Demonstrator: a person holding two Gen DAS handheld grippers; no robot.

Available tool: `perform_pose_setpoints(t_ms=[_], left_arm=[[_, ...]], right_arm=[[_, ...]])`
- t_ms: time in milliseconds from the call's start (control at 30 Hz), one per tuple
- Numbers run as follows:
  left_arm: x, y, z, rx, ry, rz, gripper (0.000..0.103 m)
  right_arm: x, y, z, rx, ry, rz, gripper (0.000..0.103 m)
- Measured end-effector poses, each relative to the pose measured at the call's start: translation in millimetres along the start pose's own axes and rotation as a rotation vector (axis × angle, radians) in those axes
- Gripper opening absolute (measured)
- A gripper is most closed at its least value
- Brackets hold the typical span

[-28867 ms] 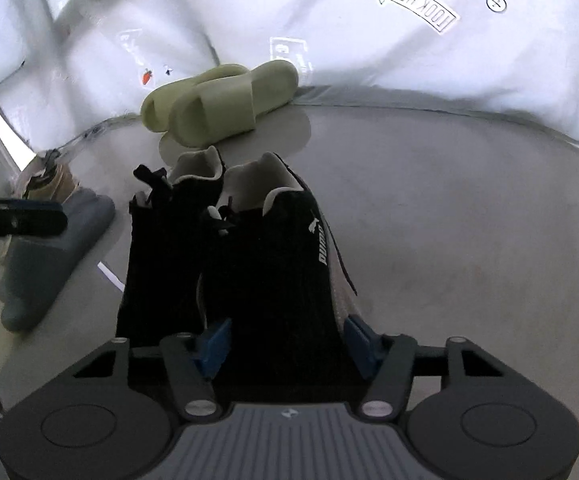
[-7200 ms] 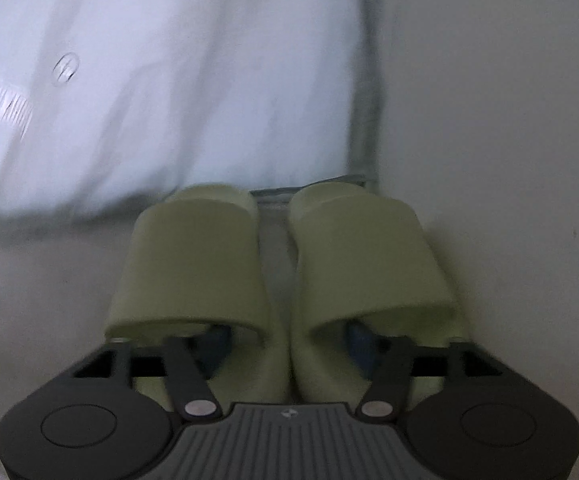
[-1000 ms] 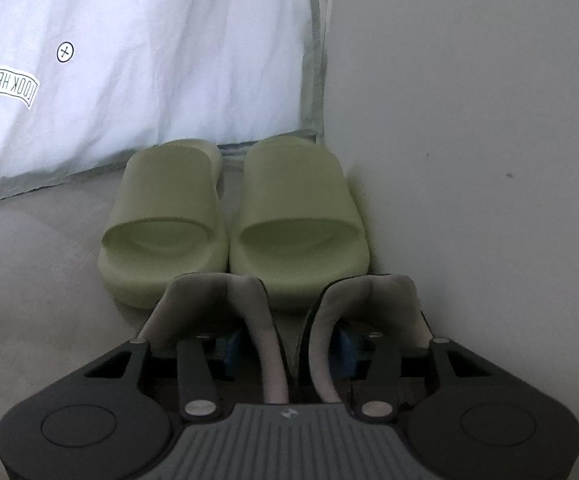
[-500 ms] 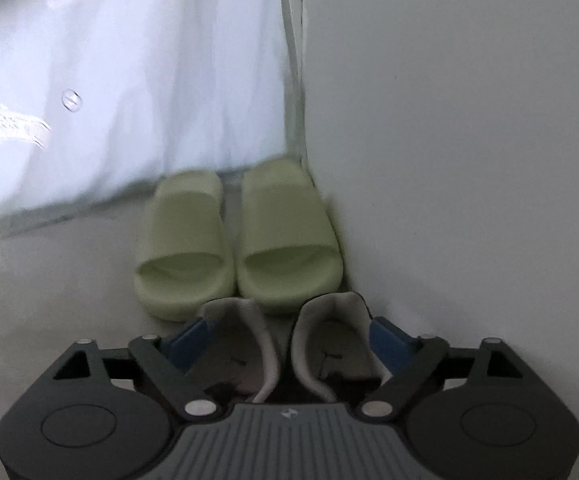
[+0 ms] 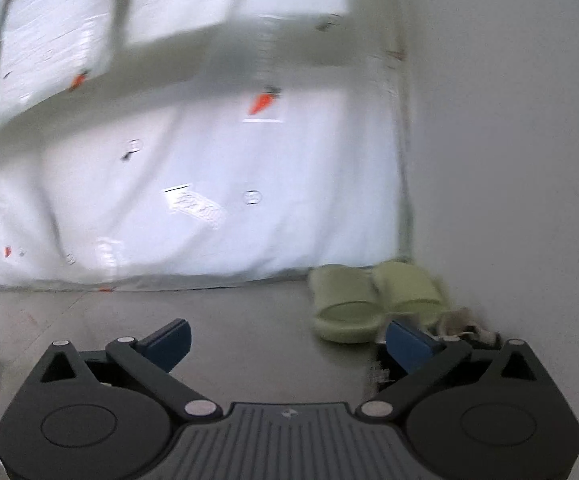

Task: Organize scattered shoes
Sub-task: 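Grasp the dark grey slides together with the right tool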

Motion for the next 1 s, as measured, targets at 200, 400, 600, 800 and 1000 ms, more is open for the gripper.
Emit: perform_pose_setpoints(t_ms=[200, 400, 600, 800, 1000], left_arm=[[-35.4, -50.4, 5.6, 0.009, 0.001, 0.084, 0.092], [-108.6, -90.7, 14.1, 0.027, -0.006, 0.149, 0.092], [-194.8, -118.6, 37.9, -0.032, 0.056, 0.135, 0.092], [-271.6, -137.9, 67.4, -0.048, 0.193, 0.066, 0.092], [-339.2, -147.8, 89.5, -0.148, 0.207, 0.022, 0.092]], right_arm=[[-93.4, -8.2, 1.4, 0.019, -0.082, 0.099, 0.103], [-192.8, -19.2, -14.5, -0.022, -0.117, 0.188, 0.103], [-309.0, -28.4, -41.3, -0.111, -0.057, 0.203, 0.103], [-443.3, -56.0, -92.6, -0.155, -0.018, 0.266, 0.101], [-538.7, -76.6, -152.4, -0.344, -0.026, 0.411, 0.075]])
Point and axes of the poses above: each gripper's, at about its wrist camera, not at the fingertips, and y roughly the way its jaws point, x to its right, z to its top, the point moved 8 cm from there along y, roughly the way its jaws point, and after that the axes turned 4 degrees about x, right-handed, at the moved point
